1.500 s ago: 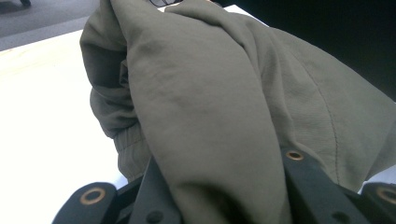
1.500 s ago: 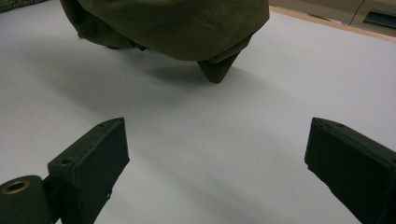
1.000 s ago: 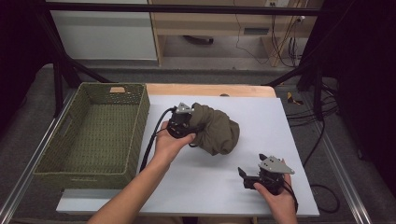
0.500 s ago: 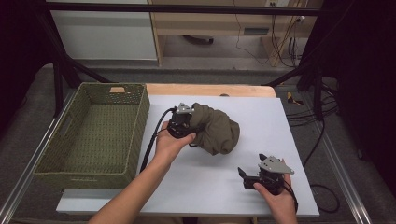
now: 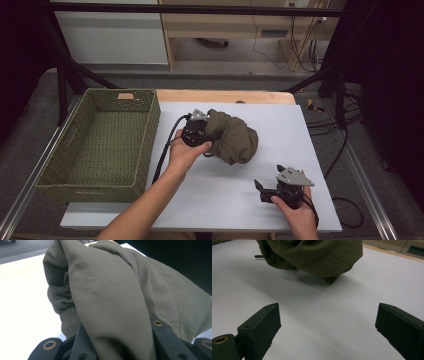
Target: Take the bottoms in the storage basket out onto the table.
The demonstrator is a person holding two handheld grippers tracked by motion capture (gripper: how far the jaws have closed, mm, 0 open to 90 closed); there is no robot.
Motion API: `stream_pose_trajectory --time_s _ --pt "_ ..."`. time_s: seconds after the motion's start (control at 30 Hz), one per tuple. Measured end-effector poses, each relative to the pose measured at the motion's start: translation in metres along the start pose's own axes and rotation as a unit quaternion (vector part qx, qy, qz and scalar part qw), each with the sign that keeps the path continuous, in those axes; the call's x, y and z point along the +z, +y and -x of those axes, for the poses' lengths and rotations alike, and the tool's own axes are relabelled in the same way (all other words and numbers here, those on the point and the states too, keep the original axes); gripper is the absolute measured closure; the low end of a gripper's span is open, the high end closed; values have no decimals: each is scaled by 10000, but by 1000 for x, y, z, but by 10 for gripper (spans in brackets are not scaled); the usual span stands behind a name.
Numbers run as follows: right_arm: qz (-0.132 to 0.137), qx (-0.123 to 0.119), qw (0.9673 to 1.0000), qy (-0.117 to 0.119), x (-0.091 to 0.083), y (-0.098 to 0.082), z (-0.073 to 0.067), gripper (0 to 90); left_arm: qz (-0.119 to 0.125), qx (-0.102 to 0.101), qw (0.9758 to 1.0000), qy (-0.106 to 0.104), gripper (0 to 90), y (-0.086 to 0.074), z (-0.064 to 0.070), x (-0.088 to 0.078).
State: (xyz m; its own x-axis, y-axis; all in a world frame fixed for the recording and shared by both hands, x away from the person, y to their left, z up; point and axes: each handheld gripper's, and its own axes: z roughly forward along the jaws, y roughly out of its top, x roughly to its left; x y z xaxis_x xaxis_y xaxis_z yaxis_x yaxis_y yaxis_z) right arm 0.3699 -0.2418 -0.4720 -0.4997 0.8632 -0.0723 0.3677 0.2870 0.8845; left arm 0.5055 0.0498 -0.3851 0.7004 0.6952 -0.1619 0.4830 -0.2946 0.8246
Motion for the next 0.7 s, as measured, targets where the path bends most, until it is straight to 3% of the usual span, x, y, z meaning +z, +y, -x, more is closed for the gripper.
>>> stream_pose_trajectory --time_s 0.7 --pt "16 -3 10000 -7 0 0 1 63 -129 175 9995 238 696 -10 0 25"
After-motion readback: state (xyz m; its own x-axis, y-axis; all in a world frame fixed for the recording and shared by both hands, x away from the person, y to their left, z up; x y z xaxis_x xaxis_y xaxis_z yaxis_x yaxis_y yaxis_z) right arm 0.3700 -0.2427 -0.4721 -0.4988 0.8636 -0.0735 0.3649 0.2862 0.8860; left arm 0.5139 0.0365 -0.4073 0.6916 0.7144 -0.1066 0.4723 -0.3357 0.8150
